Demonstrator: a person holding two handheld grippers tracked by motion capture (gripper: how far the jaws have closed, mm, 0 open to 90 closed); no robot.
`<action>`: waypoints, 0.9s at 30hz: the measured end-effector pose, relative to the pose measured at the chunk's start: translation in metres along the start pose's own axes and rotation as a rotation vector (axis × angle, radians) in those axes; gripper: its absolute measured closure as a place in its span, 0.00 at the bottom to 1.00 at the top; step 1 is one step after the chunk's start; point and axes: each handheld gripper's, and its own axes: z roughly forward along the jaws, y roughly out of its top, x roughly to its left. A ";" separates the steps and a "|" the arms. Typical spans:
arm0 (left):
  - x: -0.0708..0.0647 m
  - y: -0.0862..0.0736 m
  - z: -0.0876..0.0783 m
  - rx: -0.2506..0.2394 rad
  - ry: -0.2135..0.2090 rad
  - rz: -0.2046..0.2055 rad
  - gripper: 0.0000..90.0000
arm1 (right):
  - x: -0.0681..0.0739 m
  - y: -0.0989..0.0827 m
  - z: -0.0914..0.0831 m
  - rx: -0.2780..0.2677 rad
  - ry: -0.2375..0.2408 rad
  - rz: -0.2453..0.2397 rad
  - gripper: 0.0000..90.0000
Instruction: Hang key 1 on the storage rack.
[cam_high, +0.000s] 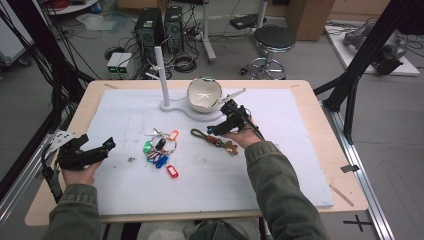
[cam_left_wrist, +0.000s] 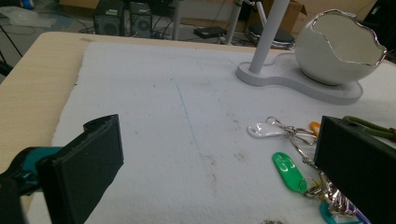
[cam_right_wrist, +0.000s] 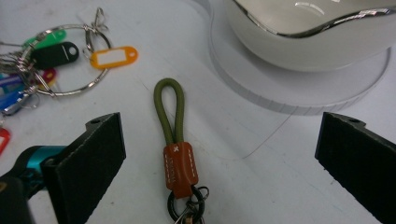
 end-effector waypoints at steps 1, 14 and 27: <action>0.000 0.000 0.000 -0.001 -0.001 -0.002 0.02 | 0.001 0.000 0.002 0.011 0.000 0.000 0.01; -0.001 0.000 0.001 0.004 -0.003 -0.001 0.02 | 0.002 -0.003 0.020 0.111 0.014 -0.009 0.01; -0.001 0.000 0.002 0.005 -0.008 -0.001 0.02 | 0.003 -0.006 0.032 0.200 0.077 -0.022 0.22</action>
